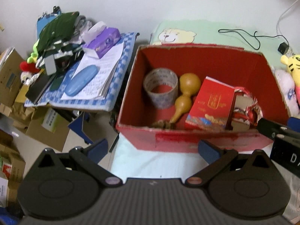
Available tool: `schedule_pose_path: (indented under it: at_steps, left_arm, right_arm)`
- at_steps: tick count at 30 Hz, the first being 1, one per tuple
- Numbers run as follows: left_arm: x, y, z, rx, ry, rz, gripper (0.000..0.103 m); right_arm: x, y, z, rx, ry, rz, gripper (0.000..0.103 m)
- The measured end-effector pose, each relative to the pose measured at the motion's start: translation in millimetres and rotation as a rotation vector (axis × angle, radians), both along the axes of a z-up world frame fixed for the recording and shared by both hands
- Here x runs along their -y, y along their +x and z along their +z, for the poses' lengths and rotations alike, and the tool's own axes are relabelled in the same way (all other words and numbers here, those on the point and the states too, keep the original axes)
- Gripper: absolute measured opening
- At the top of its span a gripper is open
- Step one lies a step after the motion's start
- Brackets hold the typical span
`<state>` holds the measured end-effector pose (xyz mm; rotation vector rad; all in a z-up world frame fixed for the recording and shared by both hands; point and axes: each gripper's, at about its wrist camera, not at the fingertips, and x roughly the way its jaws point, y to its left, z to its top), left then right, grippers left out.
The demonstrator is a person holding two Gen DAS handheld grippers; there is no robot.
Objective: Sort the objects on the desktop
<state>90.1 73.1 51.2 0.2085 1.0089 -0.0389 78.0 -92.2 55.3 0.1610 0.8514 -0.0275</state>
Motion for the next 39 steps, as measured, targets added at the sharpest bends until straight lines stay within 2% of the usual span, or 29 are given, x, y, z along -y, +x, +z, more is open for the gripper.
schedule_pose_path:
  at_steps: [14,25,39]
  left_arm:
    - [15.0,37.4,6.5,0.023,0.001,-0.061,0.102]
    - [17.6,53.2,-6.8,0.018,0.013,-0.071,0.102]
    - [14.0,66.3,-12.8,0.013,-0.015,-0.074,0.102]
  right_arm:
    - [10.7,30.3,10.1,0.025,-0.005,-0.091,0.065]
    - [15.3,50.4,-3.3,-0.031,0.024,-0.119,0.066]
    - [12.4,64.3,-12.5,-0.068,-0.010,-0.122,0.067]
